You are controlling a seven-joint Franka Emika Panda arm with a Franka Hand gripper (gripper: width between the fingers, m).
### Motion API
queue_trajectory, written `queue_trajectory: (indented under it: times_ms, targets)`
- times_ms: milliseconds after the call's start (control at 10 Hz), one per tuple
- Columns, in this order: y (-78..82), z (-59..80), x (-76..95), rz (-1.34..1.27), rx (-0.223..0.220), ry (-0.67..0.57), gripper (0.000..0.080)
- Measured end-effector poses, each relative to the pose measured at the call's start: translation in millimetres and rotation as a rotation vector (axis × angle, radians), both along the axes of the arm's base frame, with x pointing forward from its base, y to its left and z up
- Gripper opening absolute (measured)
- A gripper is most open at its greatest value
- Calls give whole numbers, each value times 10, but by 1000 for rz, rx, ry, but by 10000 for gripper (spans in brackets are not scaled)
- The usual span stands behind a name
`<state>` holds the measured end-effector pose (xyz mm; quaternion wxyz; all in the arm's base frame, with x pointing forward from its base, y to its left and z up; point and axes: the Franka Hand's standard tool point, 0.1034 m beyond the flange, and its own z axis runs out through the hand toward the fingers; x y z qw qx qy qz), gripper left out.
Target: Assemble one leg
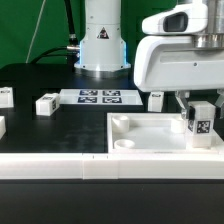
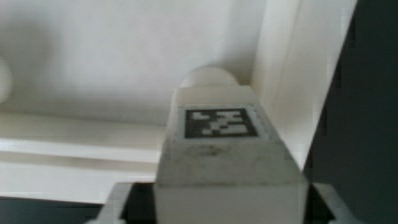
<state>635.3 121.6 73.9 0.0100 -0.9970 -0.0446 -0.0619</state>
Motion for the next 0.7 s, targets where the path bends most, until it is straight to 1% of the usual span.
queue_trajectory:
  times_ms: [100,200,300,500,700]
  targets:
    - [-12,0,7,-21,3,-9,290]
    - [-11,0,8,-106,14,-12,290]
    - [-12,-2,6,-275,35,-11,290]
    - [-27,-6,1,-492,55,-8,291]
    - [-53,-12,0,-740,92,2,291]
